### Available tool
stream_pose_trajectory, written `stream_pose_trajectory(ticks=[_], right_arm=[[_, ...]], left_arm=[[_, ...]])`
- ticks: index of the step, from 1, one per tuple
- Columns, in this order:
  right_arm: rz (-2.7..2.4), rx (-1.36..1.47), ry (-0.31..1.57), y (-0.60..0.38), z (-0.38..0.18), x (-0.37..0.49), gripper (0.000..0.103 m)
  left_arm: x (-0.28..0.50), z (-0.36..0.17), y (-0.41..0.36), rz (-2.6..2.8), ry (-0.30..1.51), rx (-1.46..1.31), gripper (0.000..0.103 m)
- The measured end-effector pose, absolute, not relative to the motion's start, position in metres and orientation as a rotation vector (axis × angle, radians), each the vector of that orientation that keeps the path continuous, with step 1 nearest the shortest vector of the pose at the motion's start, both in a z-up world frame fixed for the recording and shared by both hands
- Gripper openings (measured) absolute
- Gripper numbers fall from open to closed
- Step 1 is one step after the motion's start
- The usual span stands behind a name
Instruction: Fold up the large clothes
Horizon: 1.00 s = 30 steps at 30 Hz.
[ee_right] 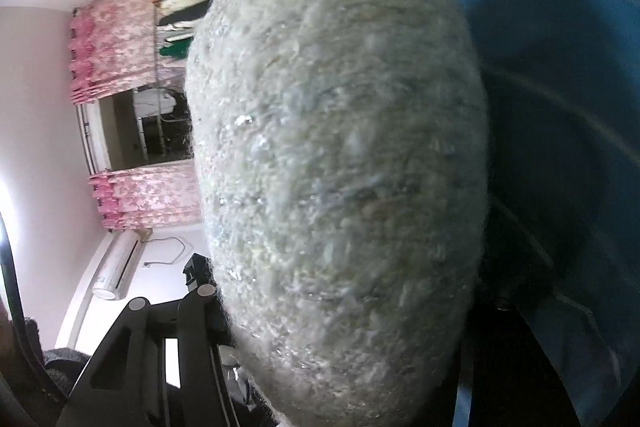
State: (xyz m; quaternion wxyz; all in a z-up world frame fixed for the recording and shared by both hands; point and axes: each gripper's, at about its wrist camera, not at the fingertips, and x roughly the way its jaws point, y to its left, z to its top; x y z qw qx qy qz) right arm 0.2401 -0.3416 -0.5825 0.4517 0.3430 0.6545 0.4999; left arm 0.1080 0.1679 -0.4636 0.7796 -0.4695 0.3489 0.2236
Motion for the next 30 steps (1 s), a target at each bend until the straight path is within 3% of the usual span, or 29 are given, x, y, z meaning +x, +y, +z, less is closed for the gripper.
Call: stream_pose_trajectory(ticks=[9,16,22,30], right_arm=[[1.176,0.926,1.438,-0.332,-0.481,0.331,0.058],[1.106,0.940,1.268,-0.364,-0.422,0.449,0.058],[1.041,0.941,1.230,-0.417,-0.434,0.544,0.058],[0.909,0.989,1.315,-0.492,-0.538,0.608,0.058]], left_arm=[[0.266,-0.365,0.190,0.252,0.705,-0.891,0.018],[0.416,-0.336,0.168,0.086,0.649,-0.836,0.018],[0.535,-0.387,0.134,-0.009,0.694,-0.868,0.018],[0.604,-0.477,0.105,-0.037,0.856,-0.809,0.023]])
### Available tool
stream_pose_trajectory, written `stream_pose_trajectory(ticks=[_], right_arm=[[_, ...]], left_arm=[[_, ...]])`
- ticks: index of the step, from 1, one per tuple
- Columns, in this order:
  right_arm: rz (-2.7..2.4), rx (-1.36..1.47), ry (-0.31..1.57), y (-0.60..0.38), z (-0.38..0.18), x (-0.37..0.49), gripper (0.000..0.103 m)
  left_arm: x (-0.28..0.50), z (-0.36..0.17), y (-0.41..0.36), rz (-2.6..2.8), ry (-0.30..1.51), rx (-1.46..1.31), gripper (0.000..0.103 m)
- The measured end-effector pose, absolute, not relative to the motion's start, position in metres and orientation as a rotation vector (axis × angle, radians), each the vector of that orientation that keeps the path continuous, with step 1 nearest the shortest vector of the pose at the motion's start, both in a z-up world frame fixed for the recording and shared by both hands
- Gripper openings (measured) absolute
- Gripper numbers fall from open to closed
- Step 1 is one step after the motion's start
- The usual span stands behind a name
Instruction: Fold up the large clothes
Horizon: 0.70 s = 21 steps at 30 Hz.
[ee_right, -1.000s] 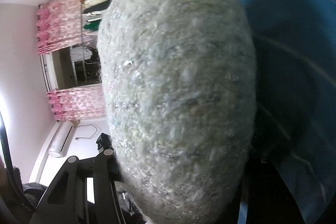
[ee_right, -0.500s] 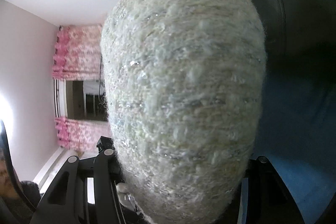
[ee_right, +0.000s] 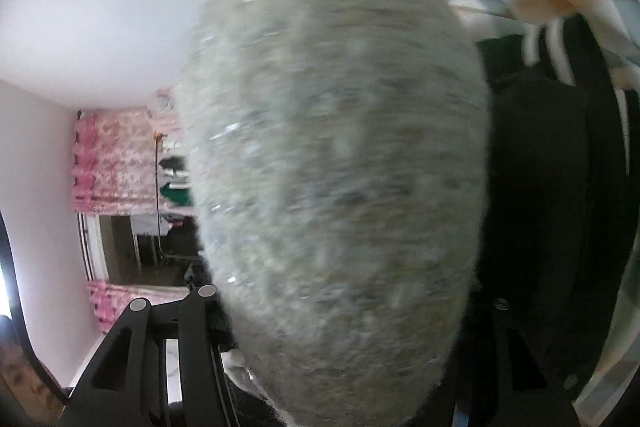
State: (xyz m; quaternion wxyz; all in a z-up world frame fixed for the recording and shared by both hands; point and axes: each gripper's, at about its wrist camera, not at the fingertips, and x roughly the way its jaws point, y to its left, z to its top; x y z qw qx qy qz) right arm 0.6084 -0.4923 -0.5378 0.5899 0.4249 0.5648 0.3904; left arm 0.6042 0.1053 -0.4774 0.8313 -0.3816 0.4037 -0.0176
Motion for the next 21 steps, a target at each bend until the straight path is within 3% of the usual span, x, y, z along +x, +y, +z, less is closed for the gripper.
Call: stream_pose_trajectory(ticks=[3,7,8,9,13,21], right_arm=[[0.910,0.984,1.291,-0.492,-0.547,0.611,0.060],[0.786,0.825,1.294,-0.484,-0.516,0.610,0.074],[0.737,0.767,1.295,-0.472,-0.504,0.604,0.081],[0.669,0.701,1.284,-0.470,-0.493,0.597,0.083],[0.418,0.457,1.236,-0.449,-0.453,0.561,0.088],[0.024,0.088,1.224,-0.426,-0.422,0.484,0.092]], left_arm=[[0.607,-0.476,0.103,-0.046,0.870,-0.746,0.026],[0.606,-0.464,0.095,-0.033,0.914,-0.624,0.029],[0.606,-0.460,0.093,-0.016,0.929,-0.600,0.033],[0.609,-0.460,0.093,0.004,0.939,-0.569,0.036],[0.611,-0.447,0.076,0.118,0.995,-0.380,0.086],[0.585,-0.416,0.047,0.217,1.007,-0.114,0.101]])
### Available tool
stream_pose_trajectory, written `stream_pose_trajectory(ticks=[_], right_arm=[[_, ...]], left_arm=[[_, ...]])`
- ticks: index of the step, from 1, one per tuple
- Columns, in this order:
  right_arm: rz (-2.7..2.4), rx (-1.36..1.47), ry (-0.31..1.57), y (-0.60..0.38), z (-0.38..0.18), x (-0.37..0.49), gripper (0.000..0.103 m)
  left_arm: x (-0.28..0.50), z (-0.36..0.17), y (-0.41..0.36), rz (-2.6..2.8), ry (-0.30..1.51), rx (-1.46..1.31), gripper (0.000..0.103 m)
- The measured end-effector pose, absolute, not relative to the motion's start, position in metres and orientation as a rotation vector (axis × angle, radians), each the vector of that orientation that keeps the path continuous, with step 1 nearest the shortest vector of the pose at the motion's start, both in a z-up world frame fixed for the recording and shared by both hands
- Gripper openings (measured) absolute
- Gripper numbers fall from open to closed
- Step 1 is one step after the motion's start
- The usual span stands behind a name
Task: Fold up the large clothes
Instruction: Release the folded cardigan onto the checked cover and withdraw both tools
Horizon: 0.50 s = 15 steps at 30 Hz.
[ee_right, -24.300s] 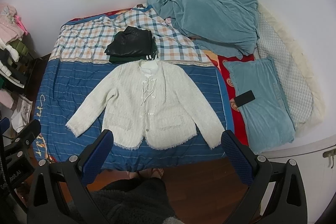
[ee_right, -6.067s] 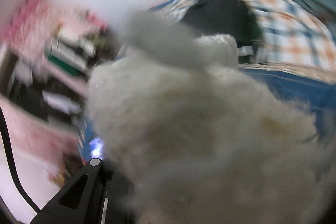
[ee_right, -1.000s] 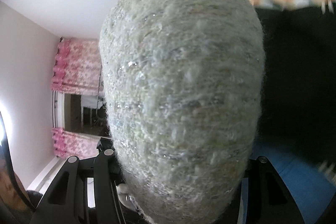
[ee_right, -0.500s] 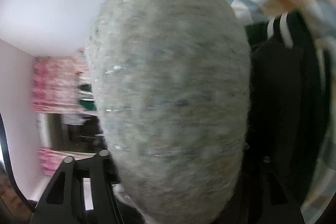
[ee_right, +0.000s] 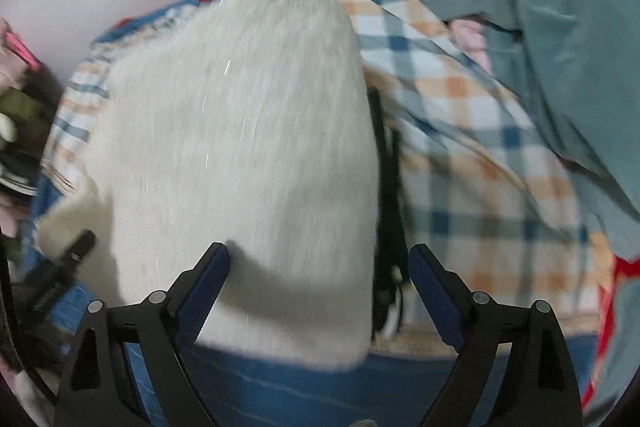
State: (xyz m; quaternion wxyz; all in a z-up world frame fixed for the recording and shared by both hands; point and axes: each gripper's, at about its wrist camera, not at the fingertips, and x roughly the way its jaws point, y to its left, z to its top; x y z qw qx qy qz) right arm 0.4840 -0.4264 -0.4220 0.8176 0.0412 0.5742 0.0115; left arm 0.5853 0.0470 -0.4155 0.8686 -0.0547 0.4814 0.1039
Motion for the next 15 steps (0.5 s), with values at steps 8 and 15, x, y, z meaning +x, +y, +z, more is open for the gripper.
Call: stream_pose_trajectory(ticks=[8,15], right_arm=[[-0.138,0.042,1.176,-0.408,-0.352,0.392,0.092],[-0.197,0.020,1.085,-0.392,-0.229,0.296,0.093]], left_arm=[[0.526,-0.332,0.021,0.169,0.920,0.044,0.102],[0.460,-0.249,0.011,0.104,0.867,0.068,0.102]])
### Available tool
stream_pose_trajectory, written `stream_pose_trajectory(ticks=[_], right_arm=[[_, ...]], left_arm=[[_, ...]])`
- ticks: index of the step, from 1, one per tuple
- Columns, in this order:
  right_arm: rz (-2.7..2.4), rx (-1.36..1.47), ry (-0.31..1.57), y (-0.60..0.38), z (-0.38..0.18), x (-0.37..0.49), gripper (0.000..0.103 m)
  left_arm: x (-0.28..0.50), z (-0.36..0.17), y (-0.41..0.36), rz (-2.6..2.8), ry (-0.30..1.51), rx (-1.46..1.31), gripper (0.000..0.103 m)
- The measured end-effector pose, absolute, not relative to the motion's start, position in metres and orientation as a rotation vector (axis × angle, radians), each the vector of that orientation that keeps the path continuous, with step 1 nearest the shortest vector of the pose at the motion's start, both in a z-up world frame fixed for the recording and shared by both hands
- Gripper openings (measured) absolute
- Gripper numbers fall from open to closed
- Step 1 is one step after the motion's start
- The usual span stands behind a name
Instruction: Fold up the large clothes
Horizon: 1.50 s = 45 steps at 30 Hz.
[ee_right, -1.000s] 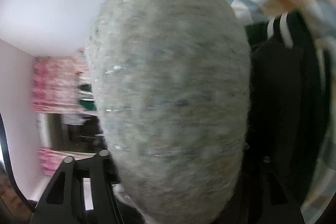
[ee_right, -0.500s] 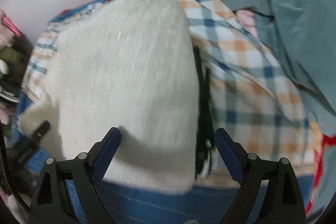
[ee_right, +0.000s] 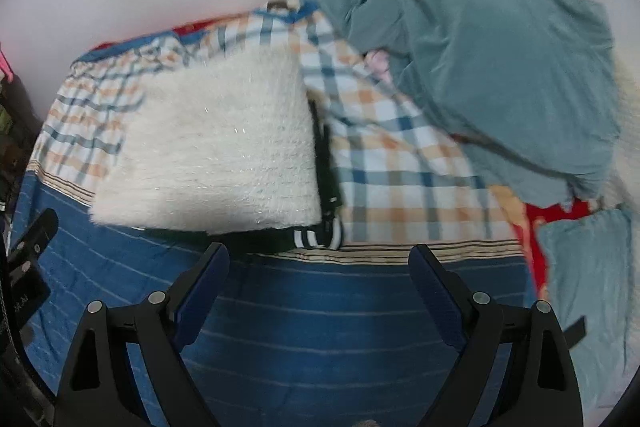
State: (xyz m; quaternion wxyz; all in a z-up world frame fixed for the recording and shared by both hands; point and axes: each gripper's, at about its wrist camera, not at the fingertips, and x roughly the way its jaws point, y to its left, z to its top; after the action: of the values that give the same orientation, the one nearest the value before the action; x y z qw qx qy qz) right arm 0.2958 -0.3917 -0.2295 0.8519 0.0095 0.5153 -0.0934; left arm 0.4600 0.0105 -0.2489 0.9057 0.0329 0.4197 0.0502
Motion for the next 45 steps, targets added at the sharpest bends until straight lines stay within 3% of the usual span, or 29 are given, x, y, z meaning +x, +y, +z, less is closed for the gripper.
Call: stream_pose_trajectory(ticks=[10,19,31,45], right_arm=[[-0.242,-0.014,0.942,-0.375,-0.057,0.148,0.093],[-0.208,-0.017,0.827,-0.367,0.058,0.034,0.093],[-0.203,0.016,0.793,-0.367,0.130,-0.059,0.093],[-0.170,0.008,0.777,-0.360,0.155,-0.092,0.095]], left_arm=[[0.338,-0.133,0.015,0.069,0.791,0.051,0.102],[0.253,-0.061,0.031,0.053,0.733,0.005,0.102],[0.199,-0.020,0.039,0.048,0.736,0.007,0.102],[0.171,-0.006,0.043,0.059,0.691,0.019,0.103]])
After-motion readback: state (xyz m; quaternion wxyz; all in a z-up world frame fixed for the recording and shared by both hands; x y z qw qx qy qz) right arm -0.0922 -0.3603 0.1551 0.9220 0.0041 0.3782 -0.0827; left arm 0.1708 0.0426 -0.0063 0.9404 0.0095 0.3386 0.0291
